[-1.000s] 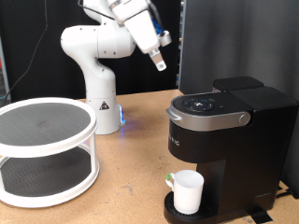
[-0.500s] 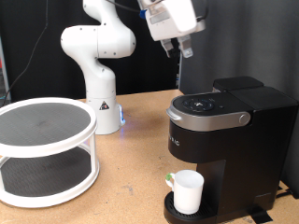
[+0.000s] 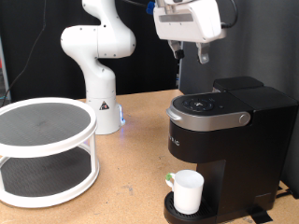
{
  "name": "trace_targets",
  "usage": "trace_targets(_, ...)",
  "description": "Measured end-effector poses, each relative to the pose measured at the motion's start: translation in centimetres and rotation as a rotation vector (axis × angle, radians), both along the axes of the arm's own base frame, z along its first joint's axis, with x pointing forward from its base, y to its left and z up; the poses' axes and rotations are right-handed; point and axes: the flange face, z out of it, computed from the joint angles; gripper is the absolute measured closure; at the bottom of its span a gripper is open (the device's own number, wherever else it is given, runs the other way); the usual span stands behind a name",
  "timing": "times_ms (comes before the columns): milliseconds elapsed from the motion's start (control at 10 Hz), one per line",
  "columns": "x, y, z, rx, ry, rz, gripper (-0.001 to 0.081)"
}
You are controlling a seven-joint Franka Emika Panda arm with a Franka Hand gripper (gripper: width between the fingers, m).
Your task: Make a cup of coffee with the keurig machine
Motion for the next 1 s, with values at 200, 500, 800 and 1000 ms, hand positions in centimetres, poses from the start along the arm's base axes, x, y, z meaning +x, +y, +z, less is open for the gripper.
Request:
trace_targets(200,1.6,0.2,-0.3,-0.016,0.026,-0.006,0.0001)
trace_targets(500,2.0,0.2,-0.5,-0.047,0.039,0.033,0.0001)
trace_targets(800,2.1,1.1,-0.1,-0.131,0.059,0.121,0.0001)
trace_targets(1000,2.6,1.4,0.4,-0.132,0.06,0.134,0.0001)
